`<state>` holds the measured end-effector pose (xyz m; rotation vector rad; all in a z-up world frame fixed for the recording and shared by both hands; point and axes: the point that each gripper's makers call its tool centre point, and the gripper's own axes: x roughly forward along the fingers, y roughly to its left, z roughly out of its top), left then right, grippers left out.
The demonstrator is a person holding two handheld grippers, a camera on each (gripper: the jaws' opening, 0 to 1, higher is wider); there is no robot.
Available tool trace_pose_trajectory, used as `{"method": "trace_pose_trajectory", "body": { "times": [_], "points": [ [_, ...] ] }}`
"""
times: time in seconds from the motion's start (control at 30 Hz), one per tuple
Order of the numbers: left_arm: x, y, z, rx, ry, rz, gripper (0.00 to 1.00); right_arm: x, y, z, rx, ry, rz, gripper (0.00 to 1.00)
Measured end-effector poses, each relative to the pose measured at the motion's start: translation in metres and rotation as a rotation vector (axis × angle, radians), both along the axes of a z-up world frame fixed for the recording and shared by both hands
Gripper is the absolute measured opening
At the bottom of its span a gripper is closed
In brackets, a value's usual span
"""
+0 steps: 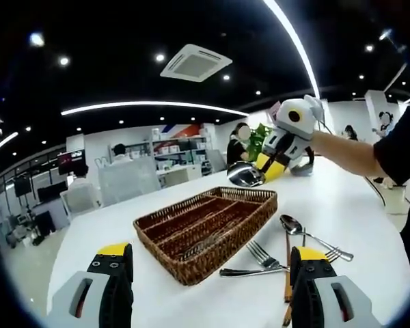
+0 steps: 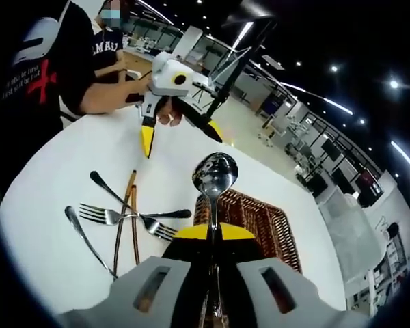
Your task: Arrange the knives, forks, and spoons in their matching storage slots by inserting each utensil handle-first until every utensil is classified and aligned in the correct compartment
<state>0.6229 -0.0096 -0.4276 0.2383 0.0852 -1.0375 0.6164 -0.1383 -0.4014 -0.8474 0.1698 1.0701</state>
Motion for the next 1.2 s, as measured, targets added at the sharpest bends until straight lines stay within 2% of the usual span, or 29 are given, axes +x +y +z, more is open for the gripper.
{"method": "trace_pose_trajectory", "body": {
  "times": [0.2, 0.33, 0.43, 0.63, 0.9, 1.2],
  "points": [
    [0.0, 0.0, -0.001, -0.005, 0.008, 0.001, 1.0, 0.008, -0.002, -0.003, -0.014, 0.0, -0.001, 0.01],
    [0.001, 0.0, -0.003, -0.002, 0.011, 0.001, 1.0, 0.014, -0.002, -0.002, 0.014, 0.014, 0.017, 0.01],
    [0.0, -0.001, -0.004, -0.003, 0.017, -0.005, 1.0, 0.02, -0.004, -0.004, 0.003, 0.013, 0.014, 0.01],
    [-0.001, -0.003, -0.012, 0.011, 0.042, -0.014, 1.0, 0.032, -0.008, -0.008, 0.008, 0.031, 0.007, 0.01],
    [0.0, -0.002, -0.011, 0.009, 0.042, -0.009, 1.0, 0.042, -0.011, -0.009, -0.001, 0.032, 0.005, 0.01],
    [0.004, 0.0, -0.011, 0.01, 0.043, 0.005, 1.0, 0.069, -0.012, -0.013, -0.006, 0.015, 0.027, 0.0]
  ]
}}
